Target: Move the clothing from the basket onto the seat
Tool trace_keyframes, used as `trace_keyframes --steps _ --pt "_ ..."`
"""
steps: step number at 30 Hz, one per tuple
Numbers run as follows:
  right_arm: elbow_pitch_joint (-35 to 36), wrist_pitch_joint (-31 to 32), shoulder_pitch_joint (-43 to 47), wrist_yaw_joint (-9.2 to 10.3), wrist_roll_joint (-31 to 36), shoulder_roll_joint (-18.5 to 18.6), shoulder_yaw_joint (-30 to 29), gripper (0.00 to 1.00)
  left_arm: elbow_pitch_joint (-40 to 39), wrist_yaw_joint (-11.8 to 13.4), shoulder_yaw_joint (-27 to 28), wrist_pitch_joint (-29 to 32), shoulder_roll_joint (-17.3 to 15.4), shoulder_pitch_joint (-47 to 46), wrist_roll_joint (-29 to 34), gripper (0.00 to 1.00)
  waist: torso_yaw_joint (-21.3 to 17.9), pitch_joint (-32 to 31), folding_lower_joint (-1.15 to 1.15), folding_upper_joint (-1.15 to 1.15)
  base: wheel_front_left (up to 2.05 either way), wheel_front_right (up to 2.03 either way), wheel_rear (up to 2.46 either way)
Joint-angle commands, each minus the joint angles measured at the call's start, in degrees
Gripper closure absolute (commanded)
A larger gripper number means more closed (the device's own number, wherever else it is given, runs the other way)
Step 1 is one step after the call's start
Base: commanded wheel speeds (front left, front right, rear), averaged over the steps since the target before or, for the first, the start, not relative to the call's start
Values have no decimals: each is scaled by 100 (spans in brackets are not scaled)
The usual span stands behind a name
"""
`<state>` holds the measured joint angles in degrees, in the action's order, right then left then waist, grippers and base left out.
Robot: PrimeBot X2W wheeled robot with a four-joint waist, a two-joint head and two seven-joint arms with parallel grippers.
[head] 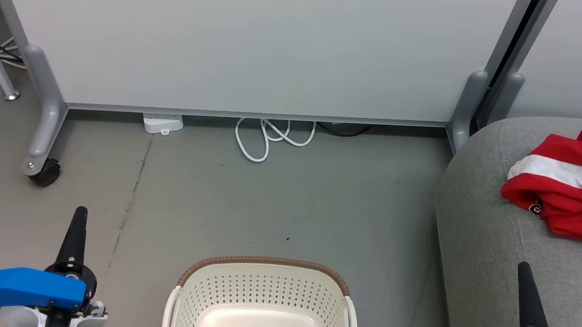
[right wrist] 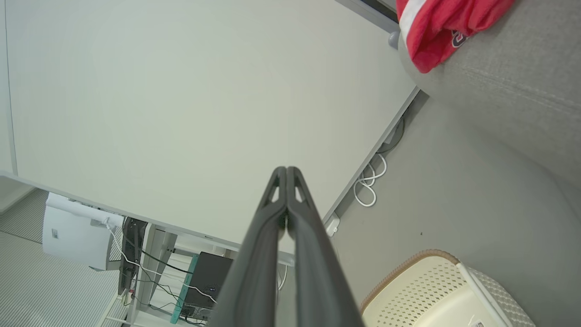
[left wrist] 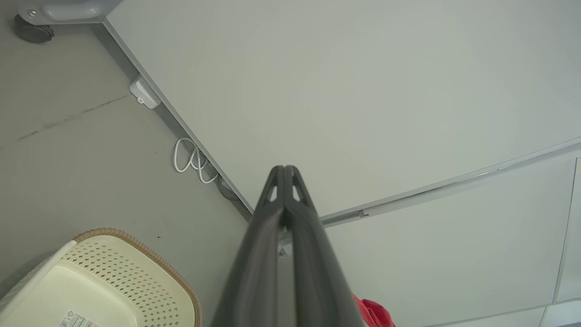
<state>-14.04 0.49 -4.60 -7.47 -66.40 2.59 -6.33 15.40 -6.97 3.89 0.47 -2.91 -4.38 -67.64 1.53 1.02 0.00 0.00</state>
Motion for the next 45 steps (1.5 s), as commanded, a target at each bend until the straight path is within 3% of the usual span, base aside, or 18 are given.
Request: trace_keyframes --steps 1,45 --pt "46 46 -145 -3 -175 36 -12 100 -68 -37 44 49 -5 -135 -163 100 -5 -3 0 0 0 0 0" --pt "6 571 -190 -4 -2379 43 -24 100 -141 -76 254 572 3 -208 -2257 100 -134 -74 0 0 0 0 0"
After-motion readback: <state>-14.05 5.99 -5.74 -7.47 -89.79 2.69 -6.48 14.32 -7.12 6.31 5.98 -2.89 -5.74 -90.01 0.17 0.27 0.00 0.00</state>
